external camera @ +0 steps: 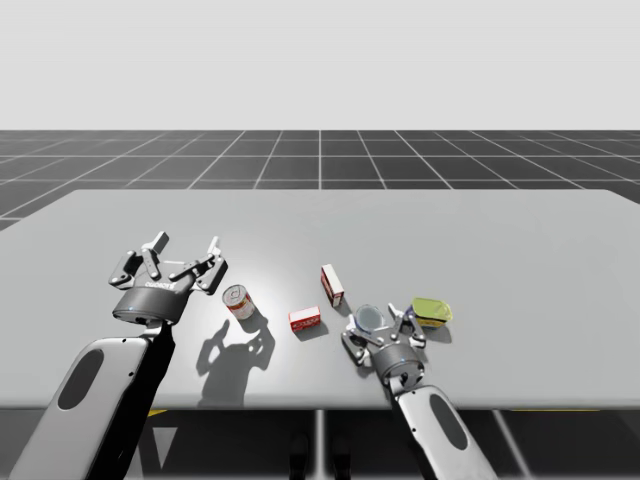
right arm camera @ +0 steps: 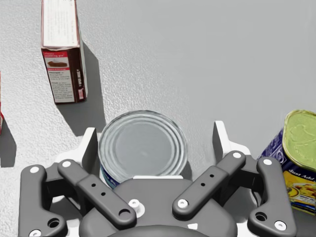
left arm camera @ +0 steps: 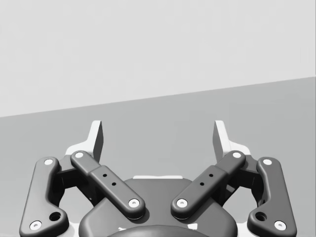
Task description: Lift the tuna fish can off the table.
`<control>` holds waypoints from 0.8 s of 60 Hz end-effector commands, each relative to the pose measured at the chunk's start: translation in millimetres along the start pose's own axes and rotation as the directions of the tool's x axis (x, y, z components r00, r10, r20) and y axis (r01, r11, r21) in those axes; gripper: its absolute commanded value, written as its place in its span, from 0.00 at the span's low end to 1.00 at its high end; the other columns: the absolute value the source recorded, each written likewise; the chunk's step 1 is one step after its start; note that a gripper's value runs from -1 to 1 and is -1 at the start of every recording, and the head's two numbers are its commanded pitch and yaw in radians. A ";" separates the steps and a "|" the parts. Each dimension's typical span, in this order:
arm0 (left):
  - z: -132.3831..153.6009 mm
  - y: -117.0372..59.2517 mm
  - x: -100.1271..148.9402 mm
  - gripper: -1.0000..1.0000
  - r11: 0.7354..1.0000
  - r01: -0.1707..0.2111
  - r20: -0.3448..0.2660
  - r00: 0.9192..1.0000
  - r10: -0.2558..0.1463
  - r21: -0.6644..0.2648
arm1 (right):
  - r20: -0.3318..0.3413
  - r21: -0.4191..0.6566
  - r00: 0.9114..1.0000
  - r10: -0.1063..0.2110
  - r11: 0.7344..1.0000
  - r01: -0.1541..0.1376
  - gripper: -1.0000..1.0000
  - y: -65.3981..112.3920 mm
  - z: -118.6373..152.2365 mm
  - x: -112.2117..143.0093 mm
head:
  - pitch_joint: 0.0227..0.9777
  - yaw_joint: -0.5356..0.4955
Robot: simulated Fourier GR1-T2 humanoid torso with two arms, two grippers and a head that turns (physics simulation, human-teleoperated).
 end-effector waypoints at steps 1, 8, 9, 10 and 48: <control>-0.1 -0.7 -0.3 0.00 1.000 0.001 -0.002 1.000 -0.001 -0.004 | -0.062 0.113 0.997 0.041 0.993 -0.034 0.13 -0.2 3.6 -15.7 | 0.91 0.31; -0.3 -0.7 -0.5 0.00 1.000 0.003 -0.003 1.000 -0.003 -0.004 | -0.071 0.109 0.997 0.013 0.994 -0.005 1.00 -0.7 6.4 -17.3 | 0.90 0.31; -0.3 -0.7 -0.6 0.00 1.000 0.003 -0.003 1.000 -0.003 -0.004 | -0.069 0.107 0.997 0.016 0.994 -0.008 1.00 -0.8 6.4 -17.4 | 0.89 0.31; -0.3 -0.7 -0.6 0.00 1.000 0.003 -0.003 1.000 -0.003 -0.004 | -0.069 0.105 0.997 0.016 0.994 -0.008 1.00 -0.9 6.5 -17.5 | 0.89 0.31; 2.7 -2.9 -1.2 0.00 1.000 0.005 -0.006 1.000 -0.005 -0.008 | -0.071 0.108 0.997 -0.011 0.994 0.018 1.00 -1.2 8.0 -19.8 | 0.49 0.30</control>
